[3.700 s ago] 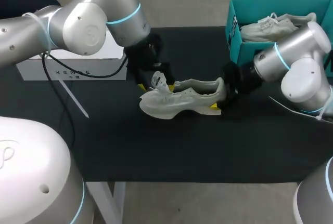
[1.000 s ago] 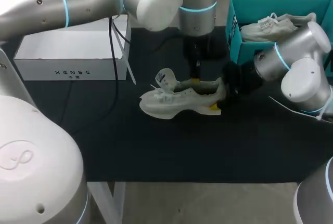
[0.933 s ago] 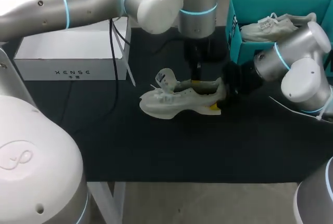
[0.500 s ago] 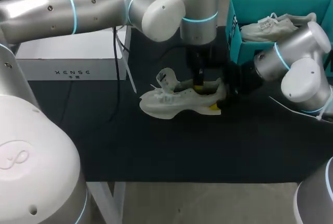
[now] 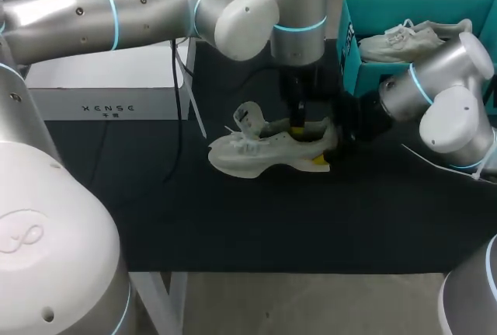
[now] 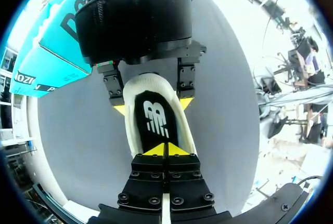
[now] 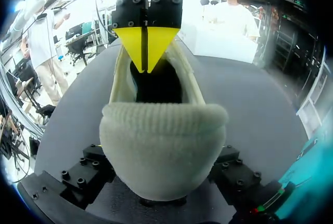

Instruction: Take the shoe out of the shoebox, open the shoe tongue, remove and reinsert the insole, then place the shoe into the shoebox

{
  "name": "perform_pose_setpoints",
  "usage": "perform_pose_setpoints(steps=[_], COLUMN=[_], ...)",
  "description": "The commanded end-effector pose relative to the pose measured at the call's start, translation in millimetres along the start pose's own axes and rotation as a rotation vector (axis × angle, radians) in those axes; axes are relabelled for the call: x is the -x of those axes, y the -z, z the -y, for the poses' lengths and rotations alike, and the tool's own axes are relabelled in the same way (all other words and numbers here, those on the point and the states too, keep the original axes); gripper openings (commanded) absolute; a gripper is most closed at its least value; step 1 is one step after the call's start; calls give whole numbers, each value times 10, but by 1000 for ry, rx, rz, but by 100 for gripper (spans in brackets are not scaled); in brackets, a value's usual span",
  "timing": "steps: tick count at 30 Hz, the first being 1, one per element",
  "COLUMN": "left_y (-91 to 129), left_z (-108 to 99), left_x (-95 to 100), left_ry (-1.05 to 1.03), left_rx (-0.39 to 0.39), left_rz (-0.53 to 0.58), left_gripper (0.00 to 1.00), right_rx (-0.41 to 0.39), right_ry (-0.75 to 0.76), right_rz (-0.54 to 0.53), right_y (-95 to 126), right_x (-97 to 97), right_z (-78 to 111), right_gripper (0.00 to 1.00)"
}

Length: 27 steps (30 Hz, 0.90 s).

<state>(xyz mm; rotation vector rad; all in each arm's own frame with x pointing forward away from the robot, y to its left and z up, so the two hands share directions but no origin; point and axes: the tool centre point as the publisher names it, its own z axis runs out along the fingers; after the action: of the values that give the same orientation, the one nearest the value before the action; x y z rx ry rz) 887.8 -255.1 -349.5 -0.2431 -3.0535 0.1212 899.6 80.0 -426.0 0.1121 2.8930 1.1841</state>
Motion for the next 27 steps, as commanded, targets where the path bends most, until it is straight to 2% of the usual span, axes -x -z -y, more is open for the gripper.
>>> perform_pose_setpoints(steps=[1, 6, 17, 27], left_y=[-30, -84, -390, -415], left_z=[9, 8, -88, -104], left_x=[54, 42, 13, -154], left_ry=[-11, -39, -20, -5], left_rx=[14, 28, 23, 8], left_rz=[-1, 1, -16, -27], left_gripper=[0, 0, 0, 0], right_rx=[0, 0, 0, 0], right_ry=[1, 1, 1, 1], right_rz=[2, 2, 2, 2], right_y=[-43, -43, -43, -43], right_x=[21, 21, 21, 21], right_z=[21, 21, 21, 21], right_gripper=[0, 0, 0, 0])
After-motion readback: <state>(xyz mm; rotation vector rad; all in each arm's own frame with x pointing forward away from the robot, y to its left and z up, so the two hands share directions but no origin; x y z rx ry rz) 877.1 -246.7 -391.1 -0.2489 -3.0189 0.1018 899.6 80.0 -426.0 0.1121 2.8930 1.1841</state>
